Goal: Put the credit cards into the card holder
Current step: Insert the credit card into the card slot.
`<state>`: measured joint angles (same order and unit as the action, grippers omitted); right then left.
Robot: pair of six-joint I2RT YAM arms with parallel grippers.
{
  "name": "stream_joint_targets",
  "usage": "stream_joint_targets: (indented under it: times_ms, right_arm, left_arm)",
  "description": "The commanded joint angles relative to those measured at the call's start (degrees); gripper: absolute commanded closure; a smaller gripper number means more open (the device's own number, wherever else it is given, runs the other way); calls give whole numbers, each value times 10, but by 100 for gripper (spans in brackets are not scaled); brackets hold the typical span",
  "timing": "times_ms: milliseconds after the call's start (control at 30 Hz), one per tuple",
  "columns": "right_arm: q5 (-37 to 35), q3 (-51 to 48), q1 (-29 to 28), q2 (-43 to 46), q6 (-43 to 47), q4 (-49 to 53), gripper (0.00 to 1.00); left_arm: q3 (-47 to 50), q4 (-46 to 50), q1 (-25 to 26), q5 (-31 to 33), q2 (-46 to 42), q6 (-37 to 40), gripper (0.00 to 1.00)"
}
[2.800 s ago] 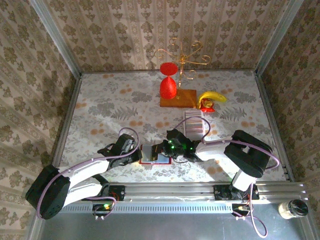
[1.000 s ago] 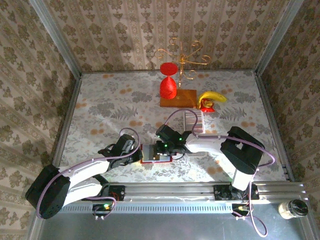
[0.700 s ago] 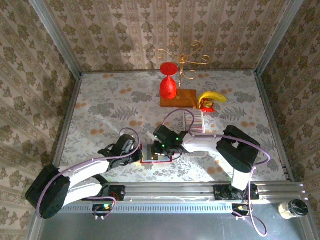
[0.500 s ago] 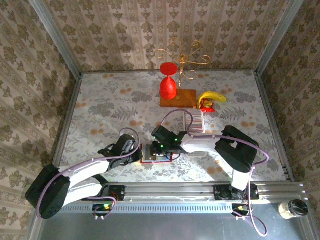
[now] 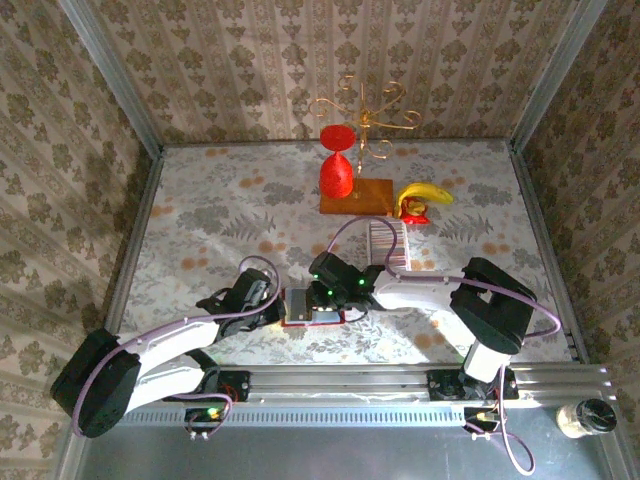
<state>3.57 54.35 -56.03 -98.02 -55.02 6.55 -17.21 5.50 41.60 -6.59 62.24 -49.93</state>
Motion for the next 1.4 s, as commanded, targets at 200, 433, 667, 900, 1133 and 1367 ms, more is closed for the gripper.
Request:
stream_joint_targets:
  times_ms: [200,433,667,900,1133,1367]
  right_arm:
    - [12,26,-2,-53,-7,2,79]
    - [22,35,-6,-64,-11,-16,80]
    - [36,43,-9,-74,-19,-34,81]
    - [43,49,-13,-69,-18,-45,81]
    - [7,33,-13,-35,-9,-6,79]
    - [-66,6,-16,46,0,102,69]
  left_arm:
    - [29,23,9,-5,15,-10,89]
    - [31,23,10,-4,11,-10,89]
    - [33,21,11,-4,11,-12,89]
    - [33,24,10,-4,7,-12,89]
    - [30,41,11,4,-8,-10,88]
    - [27,74,11,18,-48,-6,82]
